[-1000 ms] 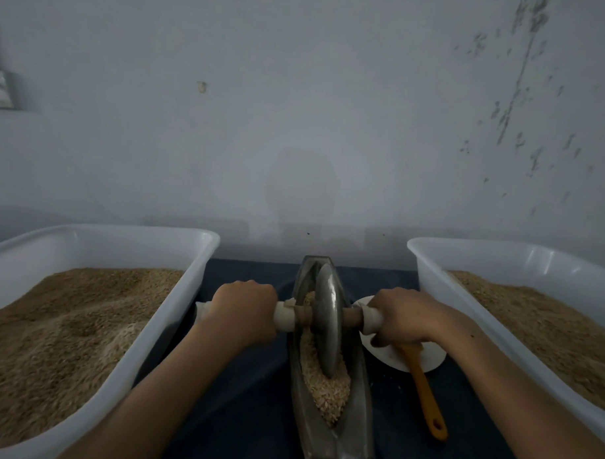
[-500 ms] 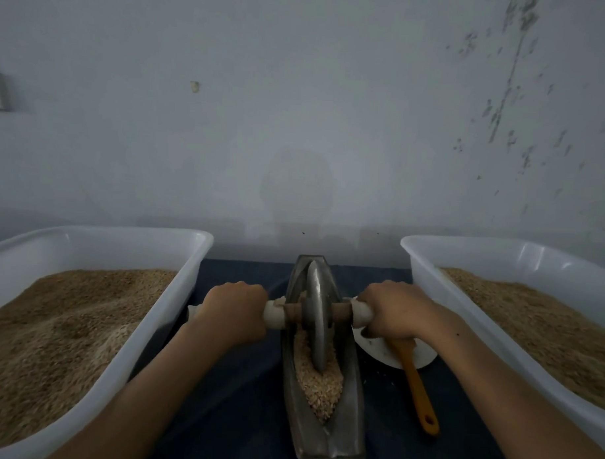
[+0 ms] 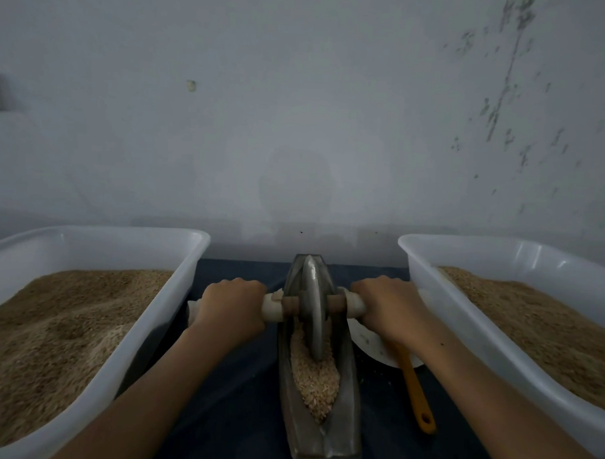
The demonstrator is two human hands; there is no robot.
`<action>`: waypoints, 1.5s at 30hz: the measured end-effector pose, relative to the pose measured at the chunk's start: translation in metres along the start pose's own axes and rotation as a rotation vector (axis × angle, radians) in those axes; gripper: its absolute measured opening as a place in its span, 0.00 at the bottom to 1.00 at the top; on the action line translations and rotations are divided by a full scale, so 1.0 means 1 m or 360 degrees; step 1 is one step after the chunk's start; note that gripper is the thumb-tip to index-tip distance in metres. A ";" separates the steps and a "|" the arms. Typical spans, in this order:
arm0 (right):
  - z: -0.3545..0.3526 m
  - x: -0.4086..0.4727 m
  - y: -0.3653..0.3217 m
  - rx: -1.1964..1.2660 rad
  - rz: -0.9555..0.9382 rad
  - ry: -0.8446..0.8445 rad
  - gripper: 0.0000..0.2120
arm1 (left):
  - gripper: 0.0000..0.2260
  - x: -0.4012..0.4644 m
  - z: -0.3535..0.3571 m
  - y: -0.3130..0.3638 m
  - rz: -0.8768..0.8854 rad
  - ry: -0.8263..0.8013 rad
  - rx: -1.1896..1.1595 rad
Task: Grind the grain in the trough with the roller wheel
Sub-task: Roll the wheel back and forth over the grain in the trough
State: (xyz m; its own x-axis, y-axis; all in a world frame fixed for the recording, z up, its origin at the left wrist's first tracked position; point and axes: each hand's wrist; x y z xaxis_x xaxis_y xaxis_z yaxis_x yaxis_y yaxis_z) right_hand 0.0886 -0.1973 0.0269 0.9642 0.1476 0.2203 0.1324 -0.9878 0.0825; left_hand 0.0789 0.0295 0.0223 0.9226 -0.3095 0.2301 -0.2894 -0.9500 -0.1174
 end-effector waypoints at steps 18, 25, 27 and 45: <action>-0.003 0.003 0.005 0.0017 -0.0056 -0.0201 0.06 | 0.08 0.001 -0.001 -0.002 0.0010 -0.0087 0.0016; 0.004 0.002 0.005 0.0079 -0.0007 -0.0051 0.08 | 0.07 -0.001 0.000 0.002 -0.0002 0.0098 0.0080; -0.002 0.001 0.006 0.0045 -0.0041 -0.0177 0.10 | 0.09 0.000 -0.002 0.001 0.0000 -0.0015 0.0089; 0.001 0.001 0.000 -0.0033 -0.0012 0.0010 0.04 | 0.07 0.000 0.002 0.000 -0.0027 0.0025 0.0007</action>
State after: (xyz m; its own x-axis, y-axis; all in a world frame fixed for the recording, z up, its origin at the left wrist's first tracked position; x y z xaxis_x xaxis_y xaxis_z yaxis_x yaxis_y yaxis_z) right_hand 0.0898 -0.1975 0.0265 0.9617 0.1552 0.2258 0.1345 -0.9854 0.1045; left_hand 0.0794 0.0300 0.0208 0.9233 -0.2942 0.2470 -0.2728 -0.9549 -0.1176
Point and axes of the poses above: each hand's wrist, its own x-axis towards the middle knuckle, its own z-axis out of the palm, y = z × x, and after that the axes turned 7 degrees about z, right-handed
